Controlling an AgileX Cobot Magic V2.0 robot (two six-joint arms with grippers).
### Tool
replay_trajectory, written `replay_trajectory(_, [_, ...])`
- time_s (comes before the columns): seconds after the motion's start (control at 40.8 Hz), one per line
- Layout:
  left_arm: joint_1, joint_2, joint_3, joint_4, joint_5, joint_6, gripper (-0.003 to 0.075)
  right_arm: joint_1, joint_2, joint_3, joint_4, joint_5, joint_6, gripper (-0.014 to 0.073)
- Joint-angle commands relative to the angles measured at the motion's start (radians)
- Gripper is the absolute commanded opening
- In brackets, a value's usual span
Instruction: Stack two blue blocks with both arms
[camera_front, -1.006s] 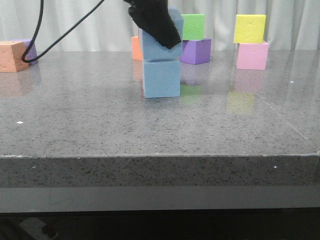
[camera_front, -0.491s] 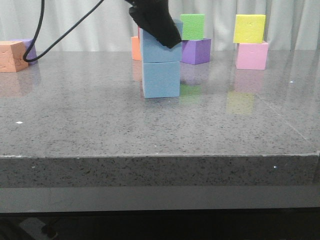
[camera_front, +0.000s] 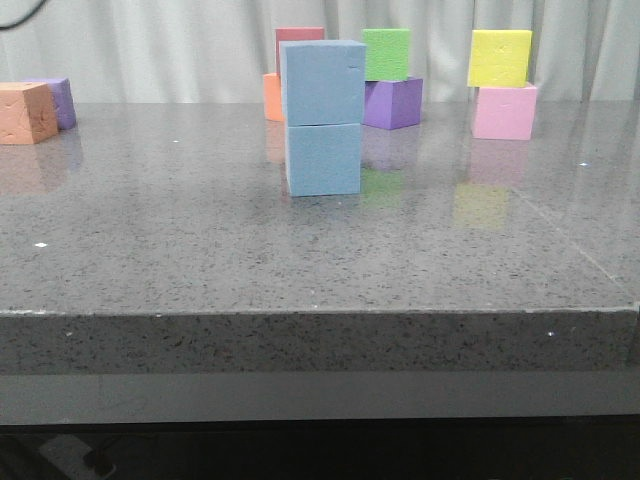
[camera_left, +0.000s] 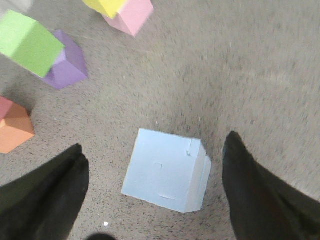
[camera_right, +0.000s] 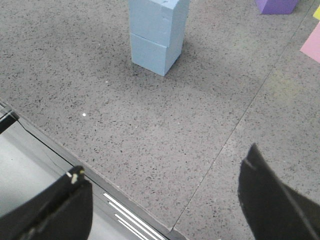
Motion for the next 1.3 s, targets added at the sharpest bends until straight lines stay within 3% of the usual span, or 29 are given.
replay_trajectory(0.0, [-0.001,-0.1,-0.026,-0.037,-0.079,-0.119,0.0544,-0.005,-0.006,-0.027,-0.002,-0.063,-0.008,0.0603])
replay_trajectory(0.172, [-0.001,-0.182,-0.026,-0.037,-0.088,-0.263,0.0544,-0.005,-0.006,-0.027,-0.002,-0.063,-0.008,0.0603])
replay_trajectory(0.417, [-0.001,-0.298,-0.026,-0.031,0.074,-0.297,0.0543,-0.005,-0.006,-0.027,-0.002,-0.063,-0.008,0.0603])
replay_trajectory(0.564, [-0.001,-0.374,0.041,-0.01,0.088,-0.368,0.0507,-0.005,-0.006,-0.027,-0.002,-0.063,-0.008,0.0603])
replay_trajectory(0.687, [-0.001,-0.453,0.192,0.048,0.06,-0.432,0.0491,-0.005,-0.006,-0.027,-0.002,-0.063,-0.008,0.0603])
replay_trajectory(1.031, [-0.001,-0.769,0.793,0.169,-0.23,-0.61,0.0492,-0.005,-0.006,-0.027,-0.002,-0.063,-0.008,0.0603])
replay_trajectory(1.276, [-0.001,-0.987,1.084,0.184,-0.326,-0.733,0.0493,-0.005,-0.006,-0.027,-0.002,-0.063,-0.008,0.0603])
